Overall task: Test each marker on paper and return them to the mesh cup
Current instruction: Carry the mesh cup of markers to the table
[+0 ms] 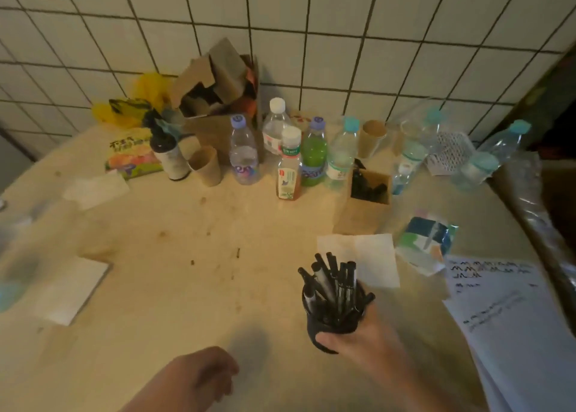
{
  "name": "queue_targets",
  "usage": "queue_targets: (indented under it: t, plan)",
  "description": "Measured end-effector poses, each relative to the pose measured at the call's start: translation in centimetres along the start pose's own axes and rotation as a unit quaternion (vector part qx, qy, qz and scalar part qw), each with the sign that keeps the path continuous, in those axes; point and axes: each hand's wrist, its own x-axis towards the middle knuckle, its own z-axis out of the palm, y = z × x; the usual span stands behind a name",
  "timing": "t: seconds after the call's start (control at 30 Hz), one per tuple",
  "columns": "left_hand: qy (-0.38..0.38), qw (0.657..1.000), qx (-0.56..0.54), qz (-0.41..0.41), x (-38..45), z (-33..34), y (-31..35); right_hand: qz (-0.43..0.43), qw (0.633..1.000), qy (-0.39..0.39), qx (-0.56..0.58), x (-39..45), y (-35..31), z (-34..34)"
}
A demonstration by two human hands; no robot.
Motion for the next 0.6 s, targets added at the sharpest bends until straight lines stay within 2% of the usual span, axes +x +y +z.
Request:
queue_targets:
  t: [0.17,0.33,0.47,0.6]
  plan:
    - [-0.003,1.0,-0.014,-0.004,1.8,-6.6,-3.8,0.004,0.994,0.0,-0.105,5.1,-1.7,4.3]
    - [-0.01,0.998,-0.068,-0.006,2.4,-8.6,-7.0,0.031,0.974,-0.001,-0.226,9.4,-2.3,6.4]
    - [0.016,0.997,-0.072,0.01,2.0,-8.3,-8.7,0.009,0.93,-0.016,-0.367,11.8,-2.7,7.9]
    - [0.012,0.997,-0.071,0.011,1.3,-8.3,-9.2,-0.014,0.889,-0.038,-0.455,12.8,-3.7,9.7]
